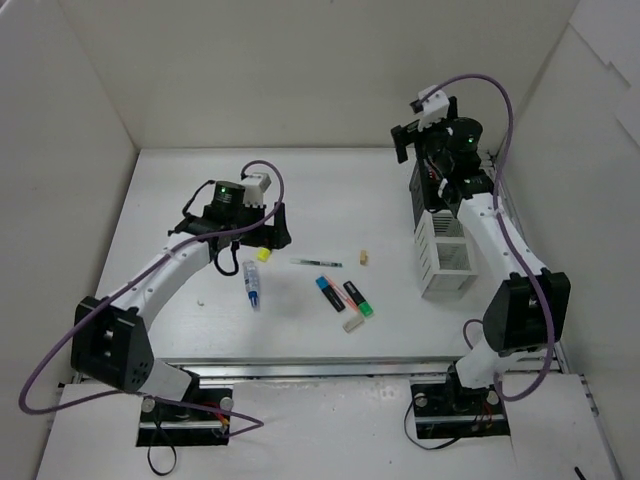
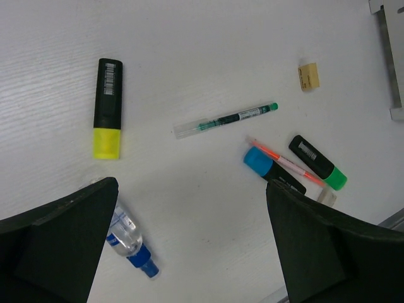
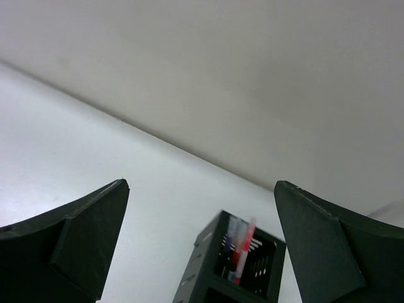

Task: Sort the stationery into containers
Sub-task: Place the pen in the storage box, then pick up the pen from the center of the board, then place the pen in the storage box, then pick up the pen from the center of the board.

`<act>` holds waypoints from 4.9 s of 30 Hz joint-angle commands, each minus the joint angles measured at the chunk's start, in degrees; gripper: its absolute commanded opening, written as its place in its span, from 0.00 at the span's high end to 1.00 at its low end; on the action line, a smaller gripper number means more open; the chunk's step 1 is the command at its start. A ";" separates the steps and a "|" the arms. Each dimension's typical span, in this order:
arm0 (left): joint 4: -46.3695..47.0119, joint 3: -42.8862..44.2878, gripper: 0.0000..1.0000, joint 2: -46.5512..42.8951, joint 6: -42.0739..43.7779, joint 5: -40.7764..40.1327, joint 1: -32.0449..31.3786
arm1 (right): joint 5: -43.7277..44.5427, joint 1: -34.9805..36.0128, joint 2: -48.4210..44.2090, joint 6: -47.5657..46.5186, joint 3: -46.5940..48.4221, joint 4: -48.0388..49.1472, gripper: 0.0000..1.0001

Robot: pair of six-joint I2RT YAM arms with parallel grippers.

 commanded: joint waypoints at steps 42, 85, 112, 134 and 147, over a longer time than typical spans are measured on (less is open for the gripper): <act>-12.86 -20.62 0.01 -38.23 -18.21 -20.07 7.68 | 3.01 36.54 32.96 -23.24 20.20 -43.34 0.47; -6.70 -8.14 0.01 -17.67 -13.29 -15.50 8.73 | -14.65 -10.92 19.34 13.32 15.37 20.20 1.00; -4.25 -14.99 0.01 -25.22 -13.64 -11.46 8.73 | -7.65 -8.03 -11.03 12.71 -13.44 15.24 0.32; -3.45 -23.95 0.01 -36.11 -14.08 -9.97 5.92 | 19.00 36.34 -9.06 12.19 -21.81 -29.28 0.02; -5.83 -25.10 0.00 -39.64 -15.04 -12.60 4.86 | 28.77 41.19 4.57 12.71 -16.10 -29.02 0.02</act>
